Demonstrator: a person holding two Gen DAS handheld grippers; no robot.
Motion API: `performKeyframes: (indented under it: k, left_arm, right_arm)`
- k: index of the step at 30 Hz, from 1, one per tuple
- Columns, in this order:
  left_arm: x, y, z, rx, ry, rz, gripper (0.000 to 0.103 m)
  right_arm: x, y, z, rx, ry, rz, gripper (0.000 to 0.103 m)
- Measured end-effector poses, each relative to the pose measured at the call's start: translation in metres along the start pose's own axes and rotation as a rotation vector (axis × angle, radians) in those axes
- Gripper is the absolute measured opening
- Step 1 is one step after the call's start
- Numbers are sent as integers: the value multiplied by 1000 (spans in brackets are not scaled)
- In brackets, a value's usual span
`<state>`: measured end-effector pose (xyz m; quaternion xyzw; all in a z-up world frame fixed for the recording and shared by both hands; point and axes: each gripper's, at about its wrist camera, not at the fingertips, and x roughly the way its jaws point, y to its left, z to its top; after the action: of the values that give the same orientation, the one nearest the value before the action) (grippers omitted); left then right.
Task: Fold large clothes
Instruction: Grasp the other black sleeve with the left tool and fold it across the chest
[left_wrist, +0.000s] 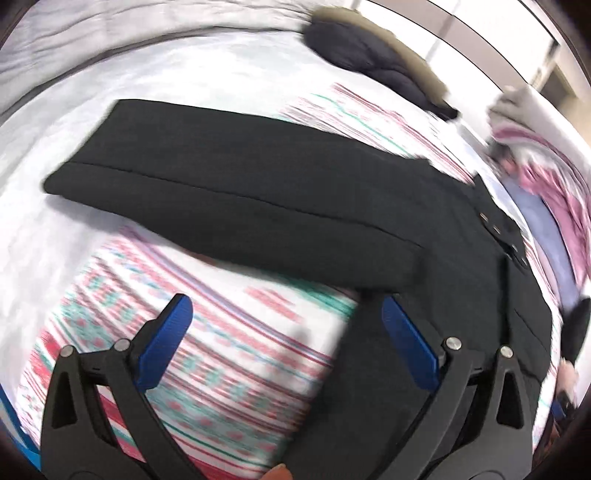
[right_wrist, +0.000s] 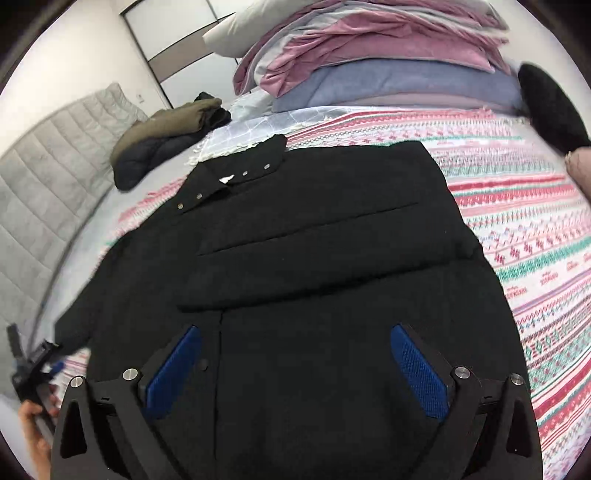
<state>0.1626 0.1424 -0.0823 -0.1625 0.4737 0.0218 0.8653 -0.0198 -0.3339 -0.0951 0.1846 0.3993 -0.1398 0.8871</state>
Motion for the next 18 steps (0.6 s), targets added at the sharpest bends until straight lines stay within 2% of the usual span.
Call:
performKeyframes:
  k: [2,6,9,11,12,14,16,17,18]
  left_arm:
    - [1,19,8,-50,-28,-6,102]
    - [4,64,21,-216,-86,-87,102]
    - [11,91,24,-316,-122,-114,102]
    - [16,105,28,-353,-155,-128,100]
    - [20,114,30,-367,-175,-134,94]
    - [32,126,35,-383,-190,-104,76]
    - [37,135,41,-379,-209,-57,45]
    - [37,138,44,-390,-212,-64,37]
    - [35,139,47,-399,-211,-76,24]
  right_arm:
    - [9,6,-2,-22,11,-15,103]
    - [27,8,-6,16,53,30,103]
    - [35,11,-7,10,61,22,103]
    - [38,14,-8,0,69,21,103]
    - [38,16,-8,-7,73,24,103]
    - [38,19,-9,-15,75,29,103]
    - [36,22,-10,-30,76,42,103]
    - [35,22,-11,-39,74,44,103]
    - [33,23,-10,-58,70,41,103]
